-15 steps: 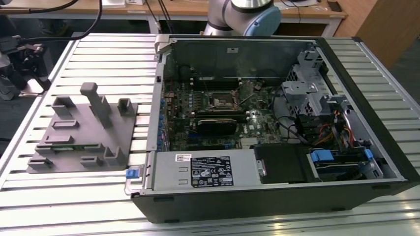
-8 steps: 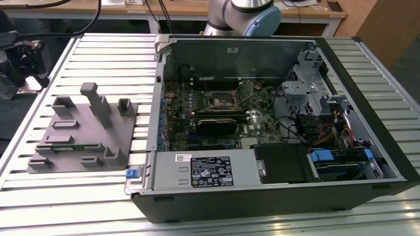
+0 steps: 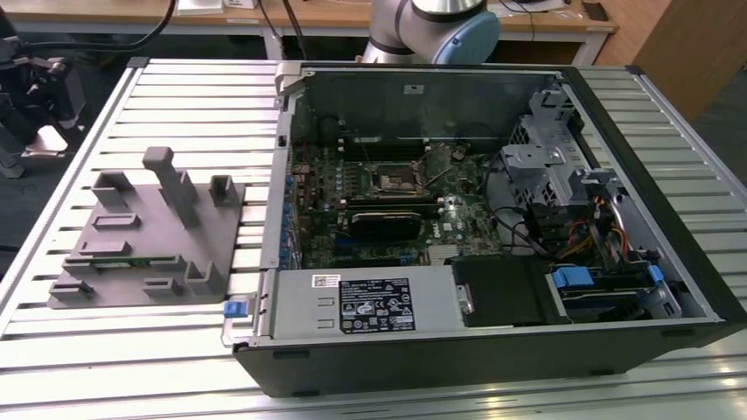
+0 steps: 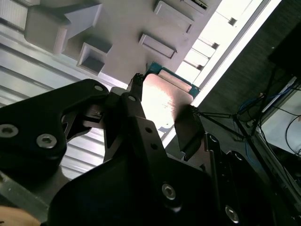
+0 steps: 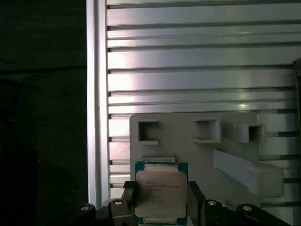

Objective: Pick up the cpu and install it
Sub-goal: 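Pick up the cpu and move it towards the insertion slot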

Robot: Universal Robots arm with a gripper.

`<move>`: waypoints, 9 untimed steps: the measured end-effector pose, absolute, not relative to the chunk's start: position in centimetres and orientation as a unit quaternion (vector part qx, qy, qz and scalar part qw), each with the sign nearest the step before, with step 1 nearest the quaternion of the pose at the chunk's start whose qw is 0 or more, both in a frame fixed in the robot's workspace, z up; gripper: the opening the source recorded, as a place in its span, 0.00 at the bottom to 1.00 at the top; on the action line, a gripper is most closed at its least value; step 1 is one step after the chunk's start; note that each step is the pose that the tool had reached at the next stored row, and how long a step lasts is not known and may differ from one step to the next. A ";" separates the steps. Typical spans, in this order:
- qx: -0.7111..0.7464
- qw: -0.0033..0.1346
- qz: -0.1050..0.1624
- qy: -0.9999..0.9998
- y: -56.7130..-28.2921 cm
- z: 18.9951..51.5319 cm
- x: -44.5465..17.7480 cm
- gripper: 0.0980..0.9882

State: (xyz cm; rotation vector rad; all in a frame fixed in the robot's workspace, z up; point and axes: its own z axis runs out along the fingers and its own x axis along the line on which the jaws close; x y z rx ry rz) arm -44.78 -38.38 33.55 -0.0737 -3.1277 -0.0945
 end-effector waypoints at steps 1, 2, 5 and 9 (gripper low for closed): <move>-0.024 0.006 -0.030 -0.999 -38.4 33.8 -44.8 0.48; -0.024 0.006 -0.030 -0.999 -38.3 34.0 -44.8 0.48; -0.024 0.006 -0.030 -0.999 -38.3 34.7 -44.8 0.48; -0.024 0.006 -0.030 -0.999 -38.2 35.6 -44.8 0.48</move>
